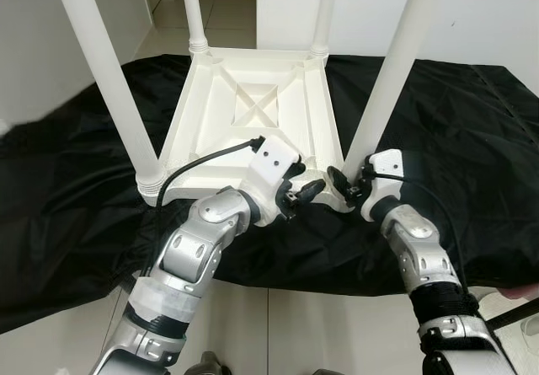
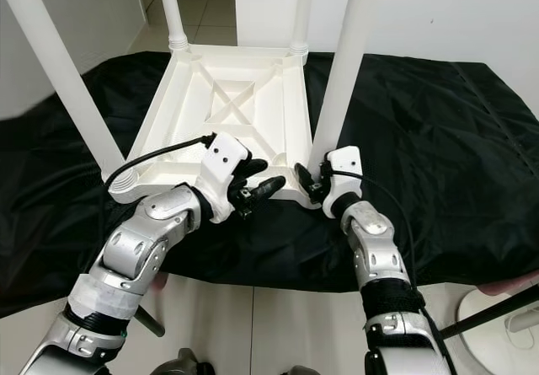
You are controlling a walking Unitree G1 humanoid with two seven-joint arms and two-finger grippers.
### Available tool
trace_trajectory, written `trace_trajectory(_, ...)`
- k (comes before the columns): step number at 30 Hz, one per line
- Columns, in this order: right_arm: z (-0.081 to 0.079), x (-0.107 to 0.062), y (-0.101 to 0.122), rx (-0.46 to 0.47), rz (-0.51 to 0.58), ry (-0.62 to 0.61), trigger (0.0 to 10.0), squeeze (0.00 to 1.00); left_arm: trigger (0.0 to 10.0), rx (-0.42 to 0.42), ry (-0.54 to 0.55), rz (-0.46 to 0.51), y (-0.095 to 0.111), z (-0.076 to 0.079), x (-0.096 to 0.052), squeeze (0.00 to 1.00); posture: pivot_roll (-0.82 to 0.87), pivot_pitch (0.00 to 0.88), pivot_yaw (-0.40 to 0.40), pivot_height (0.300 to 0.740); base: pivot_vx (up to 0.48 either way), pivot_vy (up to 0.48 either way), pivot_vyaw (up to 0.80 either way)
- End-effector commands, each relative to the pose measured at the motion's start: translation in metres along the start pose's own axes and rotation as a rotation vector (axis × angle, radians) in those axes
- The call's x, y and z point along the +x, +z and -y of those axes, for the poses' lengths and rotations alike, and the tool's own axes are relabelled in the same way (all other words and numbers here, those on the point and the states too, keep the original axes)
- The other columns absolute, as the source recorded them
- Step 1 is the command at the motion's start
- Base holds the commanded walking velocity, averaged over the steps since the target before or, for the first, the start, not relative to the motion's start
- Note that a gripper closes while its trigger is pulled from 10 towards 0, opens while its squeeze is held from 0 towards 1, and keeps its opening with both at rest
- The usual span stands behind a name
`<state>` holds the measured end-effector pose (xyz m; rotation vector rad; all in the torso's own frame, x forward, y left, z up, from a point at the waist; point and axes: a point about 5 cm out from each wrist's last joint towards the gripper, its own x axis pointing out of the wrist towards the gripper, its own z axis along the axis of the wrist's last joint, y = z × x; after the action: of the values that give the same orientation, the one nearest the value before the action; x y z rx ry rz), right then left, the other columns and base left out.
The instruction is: Building children table
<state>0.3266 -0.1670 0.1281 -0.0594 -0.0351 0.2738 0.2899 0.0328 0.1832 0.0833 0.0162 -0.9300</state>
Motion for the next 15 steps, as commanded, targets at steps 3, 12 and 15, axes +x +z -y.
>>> trace_trajectory(3, -0.009, -0.005, -0.01, 0.041, -0.043, -0.094, 10.0, 0.0, 10.0, 0.012, 0.037, -0.014, -0.003, -0.004, 0.0, 0.0, -0.04, 0.0, 0.039, 0.74, 0.0, 0.0, 0.0)
trace_trajectory(12, -0.025, -0.014, -0.006, 0.075, 0.002, -0.361, 10.0, 0.0, 10.0, 0.004, 0.09, -0.019, -0.01, -0.007, 0.001, 0.0, -0.04, 0.0, 0.048, 0.74, 0.0, 0.0, 0.0)
trace_trajectory(15, -0.025, -0.018, -0.004, 0.056, 0.002, -0.409, 10.0, 0.0, 10.0, -0.006, 0.108, -0.015, -0.011, -0.008, 0.0, 0.0, -0.04, 0.0, 0.049, 0.74, 0.0, 0.0, 0.0)
